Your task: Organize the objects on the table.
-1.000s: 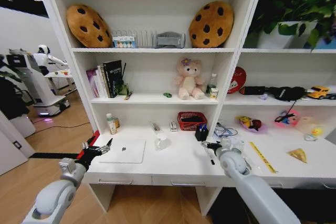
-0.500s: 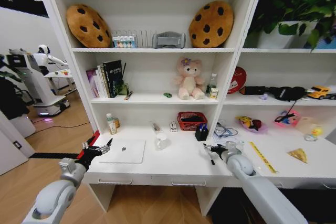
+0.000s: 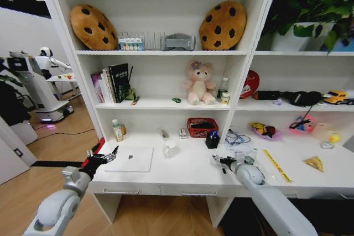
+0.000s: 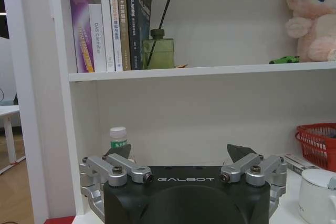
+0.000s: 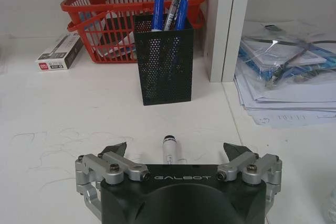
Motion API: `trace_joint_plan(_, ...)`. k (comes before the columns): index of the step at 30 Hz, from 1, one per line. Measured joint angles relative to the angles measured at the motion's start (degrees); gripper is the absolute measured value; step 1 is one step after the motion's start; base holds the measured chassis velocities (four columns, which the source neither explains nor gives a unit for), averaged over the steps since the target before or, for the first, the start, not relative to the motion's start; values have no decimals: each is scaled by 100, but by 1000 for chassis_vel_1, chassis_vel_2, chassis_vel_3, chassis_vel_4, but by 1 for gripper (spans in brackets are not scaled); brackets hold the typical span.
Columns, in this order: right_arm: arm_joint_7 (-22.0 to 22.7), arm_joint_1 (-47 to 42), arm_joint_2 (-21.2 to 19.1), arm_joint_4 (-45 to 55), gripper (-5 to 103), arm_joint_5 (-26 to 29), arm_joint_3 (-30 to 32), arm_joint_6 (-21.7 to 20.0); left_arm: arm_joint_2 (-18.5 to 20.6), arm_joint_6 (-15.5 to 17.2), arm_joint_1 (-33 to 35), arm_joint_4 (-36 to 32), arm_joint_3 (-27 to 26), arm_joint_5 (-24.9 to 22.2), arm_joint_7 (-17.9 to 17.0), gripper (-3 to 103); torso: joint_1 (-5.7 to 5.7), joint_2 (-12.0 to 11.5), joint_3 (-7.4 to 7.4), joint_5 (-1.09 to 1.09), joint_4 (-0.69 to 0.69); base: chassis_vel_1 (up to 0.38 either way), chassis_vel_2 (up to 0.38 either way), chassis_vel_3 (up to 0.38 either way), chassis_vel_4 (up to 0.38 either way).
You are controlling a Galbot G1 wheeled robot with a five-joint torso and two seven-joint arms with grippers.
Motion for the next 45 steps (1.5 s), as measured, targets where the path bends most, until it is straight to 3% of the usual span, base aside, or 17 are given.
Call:
trace_joint_plan(3, -31, 11, 18, -22, 100, -60, -21, 7, 0, 0, 0, 0, 0, 0, 0, 100, 0, 0, 0, 0, 0, 0, 0, 0, 0)
trace_joint_plan(7, -64, 56, 25, -87, 94, -82, -34, 12, 0, 0, 0, 0, 0, 0, 0, 100, 0, 0, 0, 0, 0, 0, 0, 0, 0)
trace_joint_plan(10, -87, 106, 26, -157, 83, -87, -38, 16, 0, 0, 0, 0, 0, 0, 0, 100, 0, 0, 0, 0, 0, 0, 0, 0, 0)
trace_joint_plan(20, -212, 208, 21, -305, 72, -42, -34, 28, 0, 0, 0, 0, 0, 0, 0, 100, 0, 0, 0, 0, -1, 0, 0, 0, 0)
trace_joint_plan(45, -177, 198, 130, -339, 61, 37, -90, 19, 0, 0, 0, 0, 0, 0, 0, 100, 0, 0, 0, 0, 0, 0, 0, 0, 0)
